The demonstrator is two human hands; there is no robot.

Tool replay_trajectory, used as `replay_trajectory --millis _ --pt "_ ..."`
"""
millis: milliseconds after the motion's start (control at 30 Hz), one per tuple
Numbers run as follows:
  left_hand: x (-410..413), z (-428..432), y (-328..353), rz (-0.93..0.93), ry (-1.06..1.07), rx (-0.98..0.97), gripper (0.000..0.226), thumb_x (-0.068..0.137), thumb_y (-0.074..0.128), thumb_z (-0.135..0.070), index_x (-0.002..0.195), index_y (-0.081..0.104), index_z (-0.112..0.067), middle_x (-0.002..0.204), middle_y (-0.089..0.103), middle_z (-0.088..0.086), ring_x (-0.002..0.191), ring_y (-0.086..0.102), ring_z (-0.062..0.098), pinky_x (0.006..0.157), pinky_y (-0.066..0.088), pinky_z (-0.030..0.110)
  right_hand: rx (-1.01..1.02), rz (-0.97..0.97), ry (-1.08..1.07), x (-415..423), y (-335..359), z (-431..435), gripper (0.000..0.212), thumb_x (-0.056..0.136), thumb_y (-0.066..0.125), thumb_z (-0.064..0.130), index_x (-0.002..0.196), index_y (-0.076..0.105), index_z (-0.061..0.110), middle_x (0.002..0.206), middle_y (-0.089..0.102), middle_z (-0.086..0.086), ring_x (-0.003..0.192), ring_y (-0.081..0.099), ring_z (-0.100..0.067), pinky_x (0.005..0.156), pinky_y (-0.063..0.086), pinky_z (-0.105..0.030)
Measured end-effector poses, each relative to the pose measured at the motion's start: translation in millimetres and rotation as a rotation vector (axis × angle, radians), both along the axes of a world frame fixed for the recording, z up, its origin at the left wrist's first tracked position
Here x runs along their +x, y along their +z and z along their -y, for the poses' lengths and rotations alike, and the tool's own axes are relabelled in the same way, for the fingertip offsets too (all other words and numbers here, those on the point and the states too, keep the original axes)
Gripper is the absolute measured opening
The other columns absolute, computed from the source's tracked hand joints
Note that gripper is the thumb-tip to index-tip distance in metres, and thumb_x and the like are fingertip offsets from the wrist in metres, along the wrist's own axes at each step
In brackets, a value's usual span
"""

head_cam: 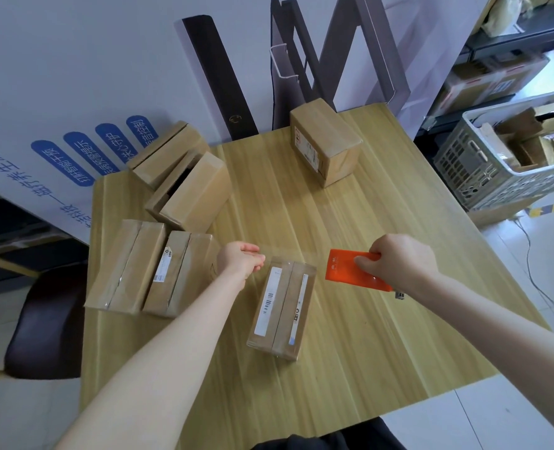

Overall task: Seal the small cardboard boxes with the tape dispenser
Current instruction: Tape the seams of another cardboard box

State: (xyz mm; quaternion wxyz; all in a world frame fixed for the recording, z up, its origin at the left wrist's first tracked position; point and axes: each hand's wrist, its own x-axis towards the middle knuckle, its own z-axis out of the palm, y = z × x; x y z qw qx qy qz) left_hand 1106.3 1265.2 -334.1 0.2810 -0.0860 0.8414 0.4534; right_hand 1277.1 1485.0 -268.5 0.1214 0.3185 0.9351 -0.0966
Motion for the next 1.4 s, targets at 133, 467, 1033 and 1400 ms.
replay_trajectory --millis 133,467,1033,1400 --pt "6 -8 -14 -0.006 -0.010 -0.065 0.015 0.078 0.074 -0.002 0.074 0.067 -0.015 0.077 0.072 0.005 0.063 0.069 0.015 0.068 0.059 0.027 0.011 0.030 -0.003 -7 -7 5 0.041 0.085 0.056 0.048 0.057 0.053 0.017 0.047 0.054 0.006 0.039 0.054 -0.012 0.039 0.025 -0.017" --pt "15 -16 -34 -0.160 -0.277 -0.259 0.023 0.093 0.055 -0.009 0.101 0.074 -0.018 0.106 0.071 -0.002 0.075 0.055 0.009 0.059 0.044 0.020 0.021 0.025 -0.024 -30 -8 24 0.036 0.082 0.058 0.037 0.055 0.045 0.017 0.050 0.049 0.003 0.044 0.044 -0.014 0.043 0.027 -0.021" --pt "75 -18 -42 -0.398 -0.196 -0.395 0.052 0.102 0.020 -0.045 0.093 0.058 -0.010 0.087 0.065 0.004 0.082 0.062 0.028 0.066 0.044 0.034 0.010 0.017 0.008 -31 -4 38 0.035 0.087 0.052 0.033 0.056 0.043 0.017 0.053 0.048 0.003 0.045 0.043 -0.014 0.044 0.028 -0.022" --pt "74 -18 -43 -0.397 -0.180 -0.457 0.052 0.101 0.019 -0.047 0.090 0.055 -0.011 0.086 0.066 0.004 0.078 0.062 0.028 0.063 0.047 0.034 -0.014 0.142 0.140 -37 -36 75 0.030 0.091 0.046 0.022 0.062 0.049 0.017 0.060 0.055 0.001 0.060 0.060 -0.024 0.047 0.034 -0.023"
